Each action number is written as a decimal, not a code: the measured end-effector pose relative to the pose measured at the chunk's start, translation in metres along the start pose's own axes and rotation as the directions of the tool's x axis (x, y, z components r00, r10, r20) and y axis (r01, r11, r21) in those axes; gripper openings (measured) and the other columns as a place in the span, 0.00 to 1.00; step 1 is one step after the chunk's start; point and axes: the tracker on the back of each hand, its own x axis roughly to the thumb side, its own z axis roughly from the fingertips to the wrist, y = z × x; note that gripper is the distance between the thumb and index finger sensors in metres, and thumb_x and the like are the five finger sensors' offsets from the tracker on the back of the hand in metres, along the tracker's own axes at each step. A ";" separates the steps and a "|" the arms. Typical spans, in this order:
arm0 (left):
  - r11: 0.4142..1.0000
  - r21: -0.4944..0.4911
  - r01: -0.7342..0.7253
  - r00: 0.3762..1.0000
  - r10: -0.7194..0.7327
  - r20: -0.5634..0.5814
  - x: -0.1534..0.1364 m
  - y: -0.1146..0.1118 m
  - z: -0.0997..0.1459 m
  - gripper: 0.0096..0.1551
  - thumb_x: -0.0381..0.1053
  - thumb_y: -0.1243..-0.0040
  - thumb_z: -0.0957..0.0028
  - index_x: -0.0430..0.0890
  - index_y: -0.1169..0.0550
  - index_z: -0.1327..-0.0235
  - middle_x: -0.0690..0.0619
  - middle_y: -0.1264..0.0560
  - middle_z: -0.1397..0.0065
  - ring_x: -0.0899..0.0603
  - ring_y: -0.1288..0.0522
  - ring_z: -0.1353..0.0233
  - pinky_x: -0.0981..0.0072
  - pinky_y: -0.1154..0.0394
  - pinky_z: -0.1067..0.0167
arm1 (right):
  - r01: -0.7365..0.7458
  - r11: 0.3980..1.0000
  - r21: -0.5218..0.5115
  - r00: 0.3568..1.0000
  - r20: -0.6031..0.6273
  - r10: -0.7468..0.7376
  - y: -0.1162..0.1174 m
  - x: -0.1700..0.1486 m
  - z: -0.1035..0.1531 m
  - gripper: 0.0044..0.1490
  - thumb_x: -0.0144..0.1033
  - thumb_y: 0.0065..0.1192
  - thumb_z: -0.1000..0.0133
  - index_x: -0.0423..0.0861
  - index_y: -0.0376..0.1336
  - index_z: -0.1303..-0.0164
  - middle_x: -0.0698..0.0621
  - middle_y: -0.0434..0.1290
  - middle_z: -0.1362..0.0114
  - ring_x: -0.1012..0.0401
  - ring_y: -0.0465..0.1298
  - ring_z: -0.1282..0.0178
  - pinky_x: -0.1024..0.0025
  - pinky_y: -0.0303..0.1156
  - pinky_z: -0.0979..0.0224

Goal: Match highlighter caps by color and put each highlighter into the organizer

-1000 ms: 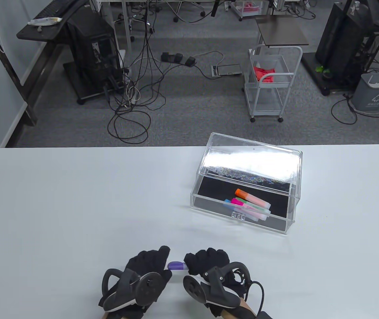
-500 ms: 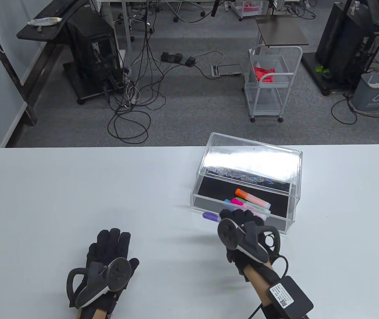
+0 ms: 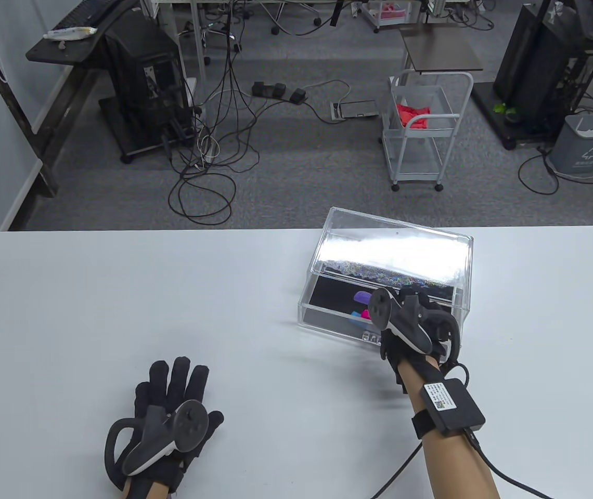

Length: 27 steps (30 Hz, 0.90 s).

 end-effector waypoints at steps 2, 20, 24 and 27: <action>1.000 -0.011 -0.006 1.000 0.006 -0.005 -0.002 -0.002 -0.001 0.53 0.77 0.62 0.38 0.56 0.64 0.11 0.48 0.70 0.09 0.26 0.68 0.11 0.29 0.57 0.19 | 0.011 1.000 -0.006 1.000 0.008 -0.011 0.000 0.000 0.000 0.40 0.45 0.58 0.49 0.57 0.49 0.27 0.47 0.52 0.21 0.47 0.58 0.24 0.37 0.51 0.24; 0.998 -0.049 -0.029 0.999 0.027 -0.035 -0.008 -0.006 -0.003 0.55 0.78 0.63 0.38 0.55 0.66 0.11 0.47 0.72 0.10 0.25 0.69 0.12 0.27 0.58 0.20 | 0.599 0.797 0.081 0.784 -0.261 -0.563 0.013 -0.039 0.052 0.32 0.51 0.62 0.50 0.46 0.68 0.40 0.44 0.81 0.45 0.50 0.82 0.53 0.43 0.74 0.45; 0.998 -0.051 -0.026 0.999 0.024 -0.036 -0.008 -0.006 -0.003 0.55 0.78 0.62 0.38 0.55 0.66 0.11 0.47 0.71 0.10 0.25 0.69 0.12 0.28 0.58 0.20 | 0.676 0.721 0.151 0.715 -0.372 -0.592 0.041 -0.042 0.052 0.33 0.52 0.62 0.50 0.44 0.69 0.40 0.43 0.82 0.47 0.50 0.83 0.55 0.43 0.75 0.46; 0.998 -0.059 -0.024 0.999 0.021 -0.038 -0.008 -0.006 -0.003 0.55 0.78 0.62 0.38 0.55 0.66 0.11 0.47 0.71 0.10 0.25 0.68 0.11 0.28 0.58 0.20 | 0.744 0.645 0.172 0.644 -0.440 -0.626 0.058 -0.042 0.048 0.35 0.52 0.61 0.50 0.43 0.68 0.38 0.42 0.81 0.46 0.49 0.82 0.54 0.43 0.74 0.45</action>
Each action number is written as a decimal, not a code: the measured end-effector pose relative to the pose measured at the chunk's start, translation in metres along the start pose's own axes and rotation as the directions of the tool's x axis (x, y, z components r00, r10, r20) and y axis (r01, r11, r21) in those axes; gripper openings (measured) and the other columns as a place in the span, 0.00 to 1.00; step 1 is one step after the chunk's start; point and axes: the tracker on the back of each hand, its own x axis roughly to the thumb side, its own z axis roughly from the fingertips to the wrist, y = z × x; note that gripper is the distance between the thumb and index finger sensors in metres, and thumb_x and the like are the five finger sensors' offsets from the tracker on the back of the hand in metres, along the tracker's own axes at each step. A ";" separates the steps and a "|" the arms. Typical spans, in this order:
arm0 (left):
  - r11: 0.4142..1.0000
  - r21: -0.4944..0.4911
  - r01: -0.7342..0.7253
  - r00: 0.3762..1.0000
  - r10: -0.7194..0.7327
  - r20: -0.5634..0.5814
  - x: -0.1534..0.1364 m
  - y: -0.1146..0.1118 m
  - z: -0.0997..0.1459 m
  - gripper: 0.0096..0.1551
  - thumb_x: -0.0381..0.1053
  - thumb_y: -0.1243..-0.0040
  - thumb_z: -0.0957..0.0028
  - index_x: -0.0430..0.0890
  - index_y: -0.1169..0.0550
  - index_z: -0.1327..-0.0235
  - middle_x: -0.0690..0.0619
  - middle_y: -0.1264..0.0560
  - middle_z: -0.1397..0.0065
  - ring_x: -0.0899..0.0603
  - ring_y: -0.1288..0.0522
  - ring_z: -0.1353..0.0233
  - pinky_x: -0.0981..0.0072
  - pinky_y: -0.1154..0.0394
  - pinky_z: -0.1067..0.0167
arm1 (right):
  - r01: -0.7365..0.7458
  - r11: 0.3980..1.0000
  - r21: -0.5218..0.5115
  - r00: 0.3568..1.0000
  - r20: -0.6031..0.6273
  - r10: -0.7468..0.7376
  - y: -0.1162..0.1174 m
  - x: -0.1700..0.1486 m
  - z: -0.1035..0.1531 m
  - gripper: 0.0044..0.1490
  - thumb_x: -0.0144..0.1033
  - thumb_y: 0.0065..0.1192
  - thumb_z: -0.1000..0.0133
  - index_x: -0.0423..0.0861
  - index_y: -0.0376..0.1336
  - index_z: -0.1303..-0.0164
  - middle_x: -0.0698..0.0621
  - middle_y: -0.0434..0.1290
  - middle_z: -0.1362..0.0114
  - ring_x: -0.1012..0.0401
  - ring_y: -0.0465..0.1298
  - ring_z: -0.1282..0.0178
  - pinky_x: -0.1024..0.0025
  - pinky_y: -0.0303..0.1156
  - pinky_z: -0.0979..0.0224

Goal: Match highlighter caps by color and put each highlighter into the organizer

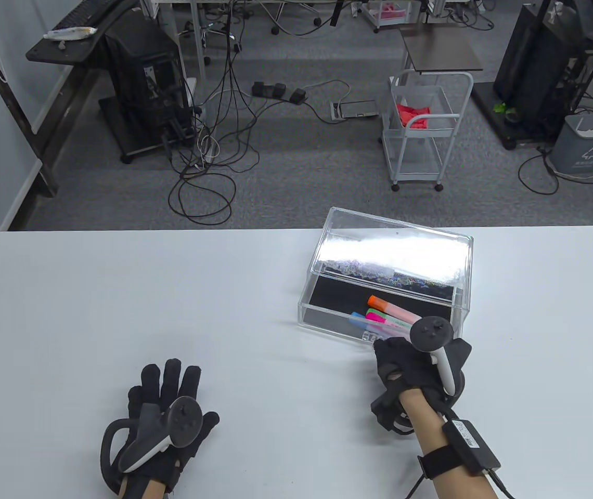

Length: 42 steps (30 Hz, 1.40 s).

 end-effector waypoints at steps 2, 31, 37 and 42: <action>1.000 -0.003 0.006 1.000 -0.006 -0.005 0.000 0.000 0.000 0.54 0.78 0.62 0.38 0.55 0.66 0.11 0.47 0.71 0.10 0.25 0.69 0.12 0.27 0.60 0.20 | 0.051 0.999 0.012 0.998 -0.039 -0.051 0.005 -0.005 -0.007 0.36 0.52 0.60 0.50 0.42 0.67 0.38 0.41 0.81 0.46 0.49 0.82 0.54 0.43 0.74 0.45; 0.996 -0.013 0.090 0.996 -0.089 0.006 0.015 -0.002 -0.001 0.54 0.78 0.62 0.38 0.55 0.66 0.11 0.47 0.72 0.10 0.26 0.69 0.12 0.28 0.60 0.21 | 0.691 0.722 0.043 0.691 -0.332 -0.642 0.034 -0.025 -0.053 0.30 0.46 0.62 0.49 0.37 0.70 0.47 0.47 0.84 0.60 0.56 0.83 0.71 0.48 0.78 0.60; 0.996 -0.015 0.091 0.996 -0.091 0.016 0.020 -0.002 -0.001 0.54 0.78 0.62 0.38 0.55 0.66 0.11 0.47 0.72 0.10 0.26 0.69 0.12 0.28 0.60 0.21 | 0.686 0.727 0.028 0.693 -0.332 -0.640 0.030 -0.018 -0.070 0.31 0.46 0.62 0.49 0.35 0.70 0.47 0.47 0.83 0.60 0.56 0.83 0.70 0.49 0.78 0.59; 0.995 -0.016 0.094 0.995 -0.094 0.019 0.023 -0.003 -0.001 0.54 0.78 0.62 0.38 0.55 0.66 0.11 0.47 0.72 0.10 0.26 0.70 0.12 0.28 0.60 0.21 | 0.678 0.735 0.015 0.696 -0.335 -0.635 0.026 -0.012 -0.084 0.31 0.46 0.62 0.49 0.36 0.70 0.47 0.46 0.83 0.60 0.56 0.83 0.70 0.49 0.78 0.59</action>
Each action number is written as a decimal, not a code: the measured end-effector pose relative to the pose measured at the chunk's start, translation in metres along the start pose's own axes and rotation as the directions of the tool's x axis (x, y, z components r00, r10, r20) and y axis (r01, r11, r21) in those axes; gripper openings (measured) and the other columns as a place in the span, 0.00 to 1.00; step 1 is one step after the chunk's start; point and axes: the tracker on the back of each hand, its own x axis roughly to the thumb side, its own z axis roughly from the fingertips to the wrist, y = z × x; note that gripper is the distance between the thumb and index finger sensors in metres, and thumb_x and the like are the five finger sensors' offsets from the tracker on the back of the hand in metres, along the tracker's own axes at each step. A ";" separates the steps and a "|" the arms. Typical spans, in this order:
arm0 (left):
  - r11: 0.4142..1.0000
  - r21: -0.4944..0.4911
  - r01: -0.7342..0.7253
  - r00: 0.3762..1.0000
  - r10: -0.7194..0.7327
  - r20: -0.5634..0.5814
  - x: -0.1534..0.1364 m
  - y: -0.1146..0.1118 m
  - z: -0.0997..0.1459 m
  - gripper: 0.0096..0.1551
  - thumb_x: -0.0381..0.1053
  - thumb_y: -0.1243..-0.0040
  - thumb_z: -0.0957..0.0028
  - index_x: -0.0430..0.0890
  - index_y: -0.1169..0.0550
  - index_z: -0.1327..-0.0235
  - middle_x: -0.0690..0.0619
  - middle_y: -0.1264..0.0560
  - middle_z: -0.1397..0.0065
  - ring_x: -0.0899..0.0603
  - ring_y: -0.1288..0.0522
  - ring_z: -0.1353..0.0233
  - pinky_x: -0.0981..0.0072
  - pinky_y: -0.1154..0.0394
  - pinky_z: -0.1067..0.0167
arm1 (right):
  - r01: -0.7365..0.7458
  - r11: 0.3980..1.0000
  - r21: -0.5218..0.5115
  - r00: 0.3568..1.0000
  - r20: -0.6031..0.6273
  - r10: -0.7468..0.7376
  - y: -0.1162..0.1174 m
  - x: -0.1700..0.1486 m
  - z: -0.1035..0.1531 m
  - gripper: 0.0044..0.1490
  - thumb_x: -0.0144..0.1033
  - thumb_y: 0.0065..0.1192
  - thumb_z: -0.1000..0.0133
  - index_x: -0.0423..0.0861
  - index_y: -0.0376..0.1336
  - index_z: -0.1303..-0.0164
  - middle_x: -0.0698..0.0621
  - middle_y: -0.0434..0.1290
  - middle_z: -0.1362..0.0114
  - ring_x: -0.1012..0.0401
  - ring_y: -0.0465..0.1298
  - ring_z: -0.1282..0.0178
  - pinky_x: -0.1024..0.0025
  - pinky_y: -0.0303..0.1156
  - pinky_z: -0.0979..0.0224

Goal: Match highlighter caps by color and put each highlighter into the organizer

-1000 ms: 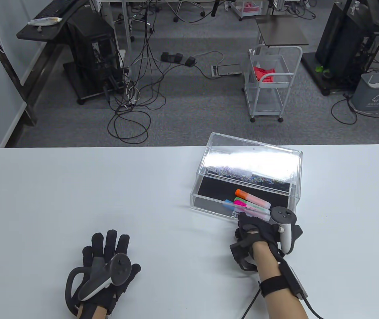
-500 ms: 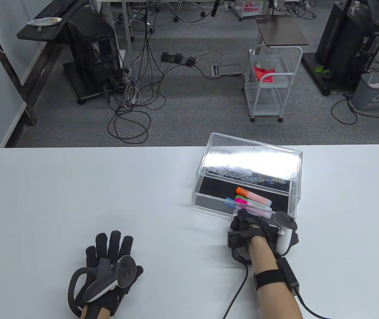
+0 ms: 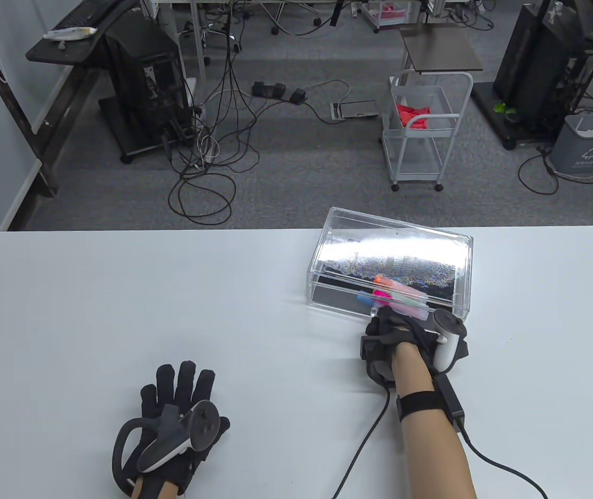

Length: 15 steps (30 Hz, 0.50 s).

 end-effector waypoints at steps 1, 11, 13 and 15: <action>1.000 0.001 -0.001 1.000 0.001 -0.001 0.000 0.000 0.000 0.54 0.78 0.62 0.38 0.55 0.66 0.11 0.47 0.72 0.10 0.26 0.69 0.12 0.27 0.60 0.21 | -0.004 1.000 -0.002 1.000 0.000 0.004 0.000 0.002 -0.002 0.31 0.46 0.62 0.49 0.36 0.70 0.47 0.46 0.83 0.60 0.56 0.83 0.70 0.49 0.78 0.58; 1.000 -0.007 -0.005 1.000 0.005 -0.018 -0.001 -0.001 0.001 0.55 0.78 0.62 0.38 0.55 0.66 0.11 0.47 0.72 0.10 0.26 0.70 0.12 0.27 0.60 0.21 | -0.009 1.000 0.013 1.000 -0.005 0.009 0.002 0.011 -0.011 0.30 0.45 0.62 0.49 0.36 0.70 0.47 0.46 0.83 0.60 0.55 0.83 0.70 0.49 0.77 0.58; 1.000 -0.011 -0.007 1.000 0.007 -0.016 -0.001 -0.001 0.001 0.54 0.78 0.62 0.38 0.55 0.66 0.11 0.47 0.72 0.10 0.26 0.70 0.12 0.28 0.60 0.21 | -0.016 1.000 0.017 1.000 -0.004 0.017 0.001 0.011 -0.011 0.31 0.46 0.62 0.49 0.36 0.70 0.46 0.45 0.83 0.59 0.55 0.83 0.69 0.49 0.77 0.57; 1.000 -0.014 -0.006 1.000 0.006 -0.016 -0.001 -0.001 0.000 0.54 0.78 0.62 0.38 0.55 0.66 0.11 0.46 0.72 0.10 0.26 0.69 0.12 0.28 0.60 0.21 | -0.020 1.000 0.014 1.000 0.005 0.020 0.001 0.010 -0.010 0.31 0.46 0.62 0.48 0.36 0.70 0.45 0.44 0.83 0.58 0.54 0.82 0.68 0.48 0.77 0.56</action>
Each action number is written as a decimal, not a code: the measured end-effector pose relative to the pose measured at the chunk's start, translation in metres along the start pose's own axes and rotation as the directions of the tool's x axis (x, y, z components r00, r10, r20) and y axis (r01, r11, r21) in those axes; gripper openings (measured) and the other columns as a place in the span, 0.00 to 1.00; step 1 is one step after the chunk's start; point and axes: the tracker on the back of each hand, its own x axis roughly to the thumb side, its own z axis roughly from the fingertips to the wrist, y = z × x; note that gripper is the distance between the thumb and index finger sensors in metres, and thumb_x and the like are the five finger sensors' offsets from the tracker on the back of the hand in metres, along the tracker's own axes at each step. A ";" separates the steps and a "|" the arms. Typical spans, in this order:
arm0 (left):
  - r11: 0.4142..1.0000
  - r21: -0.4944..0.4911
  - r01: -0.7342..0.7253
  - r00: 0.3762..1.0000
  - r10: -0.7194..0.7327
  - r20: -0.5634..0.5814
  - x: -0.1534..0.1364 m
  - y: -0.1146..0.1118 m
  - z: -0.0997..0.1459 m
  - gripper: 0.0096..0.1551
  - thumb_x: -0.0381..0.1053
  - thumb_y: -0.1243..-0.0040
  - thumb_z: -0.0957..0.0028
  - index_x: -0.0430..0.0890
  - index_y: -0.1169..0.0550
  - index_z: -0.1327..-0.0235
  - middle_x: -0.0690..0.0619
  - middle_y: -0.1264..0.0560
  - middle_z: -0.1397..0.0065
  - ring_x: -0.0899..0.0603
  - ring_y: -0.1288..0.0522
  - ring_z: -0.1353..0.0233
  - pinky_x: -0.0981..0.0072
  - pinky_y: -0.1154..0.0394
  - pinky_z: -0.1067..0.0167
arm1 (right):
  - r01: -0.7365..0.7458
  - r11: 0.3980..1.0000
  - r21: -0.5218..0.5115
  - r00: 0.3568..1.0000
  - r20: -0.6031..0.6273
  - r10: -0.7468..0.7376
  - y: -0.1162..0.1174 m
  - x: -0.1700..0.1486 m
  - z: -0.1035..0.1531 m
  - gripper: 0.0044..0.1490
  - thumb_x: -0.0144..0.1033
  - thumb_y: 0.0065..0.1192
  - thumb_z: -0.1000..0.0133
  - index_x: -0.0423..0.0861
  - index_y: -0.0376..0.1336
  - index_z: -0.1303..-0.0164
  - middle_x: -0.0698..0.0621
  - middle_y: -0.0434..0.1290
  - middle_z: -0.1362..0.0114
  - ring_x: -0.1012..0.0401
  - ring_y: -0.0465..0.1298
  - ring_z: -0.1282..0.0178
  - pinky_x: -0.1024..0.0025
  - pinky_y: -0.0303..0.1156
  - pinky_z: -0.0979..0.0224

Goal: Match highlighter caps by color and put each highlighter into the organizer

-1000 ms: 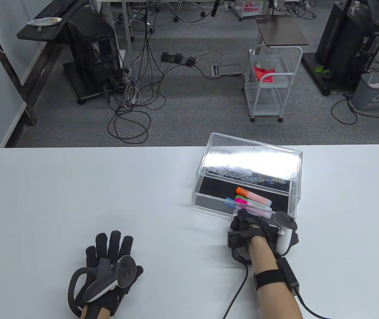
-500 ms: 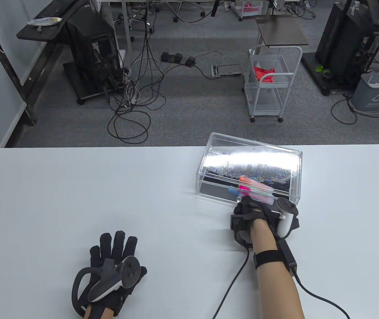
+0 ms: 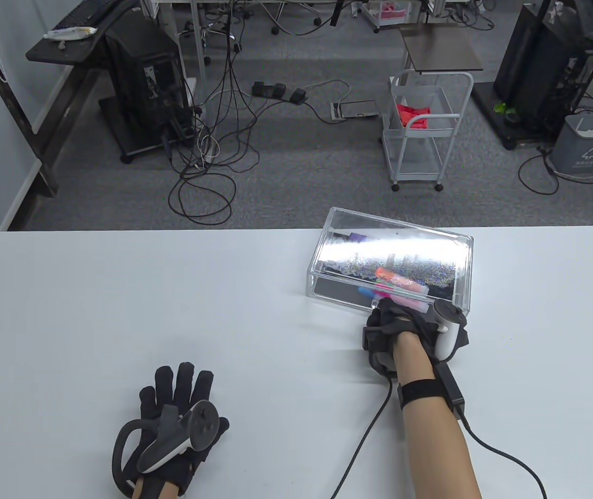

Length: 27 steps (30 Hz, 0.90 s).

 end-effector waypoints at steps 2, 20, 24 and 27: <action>1.000 -0.001 -0.003 1.000 0.003 0.000 -0.001 0.000 -0.001 0.54 0.78 0.62 0.38 0.55 0.66 0.11 0.47 0.72 0.10 0.26 0.70 0.12 0.28 0.60 0.21 | -0.017 1.000 -0.003 1.000 0.021 0.017 0.000 0.000 0.004 0.34 0.48 0.61 0.48 0.35 0.68 0.42 0.41 0.83 0.55 0.51 0.82 0.65 0.46 0.76 0.54; 0.999 -0.020 -0.028 0.998 0.029 0.050 -0.004 0.000 -0.007 0.55 0.79 0.63 0.39 0.55 0.66 0.11 0.46 0.72 0.10 0.26 0.69 0.12 0.27 0.60 0.20 | -0.725 0.613 -0.314 0.505 0.362 0.784 0.022 0.017 0.130 0.43 0.55 0.58 0.50 0.49 0.56 0.24 0.40 0.60 0.19 0.37 0.59 0.21 0.30 0.50 0.25; 0.999 -0.021 -0.030 0.997 0.031 0.065 -0.002 0.000 -0.008 0.55 0.79 0.63 0.39 0.55 0.66 0.11 0.46 0.72 0.10 0.26 0.69 0.12 0.27 0.60 0.21 | -0.771 0.470 -0.429 0.311 0.390 0.867 0.031 0.006 0.165 0.44 0.56 0.58 0.50 0.54 0.53 0.23 0.45 0.50 0.14 0.39 0.47 0.15 0.30 0.44 0.24; 0.999 -0.022 -0.023 0.997 0.025 0.074 -0.001 0.000 -0.008 0.55 0.79 0.63 0.39 0.55 0.66 0.11 0.46 0.72 0.10 0.26 0.70 0.12 0.27 0.60 0.21 | -0.760 0.407 -0.506 0.212 0.399 0.892 0.035 -0.005 0.188 0.44 0.56 0.58 0.50 0.56 0.52 0.22 0.47 0.47 0.13 0.39 0.43 0.15 0.30 0.43 0.24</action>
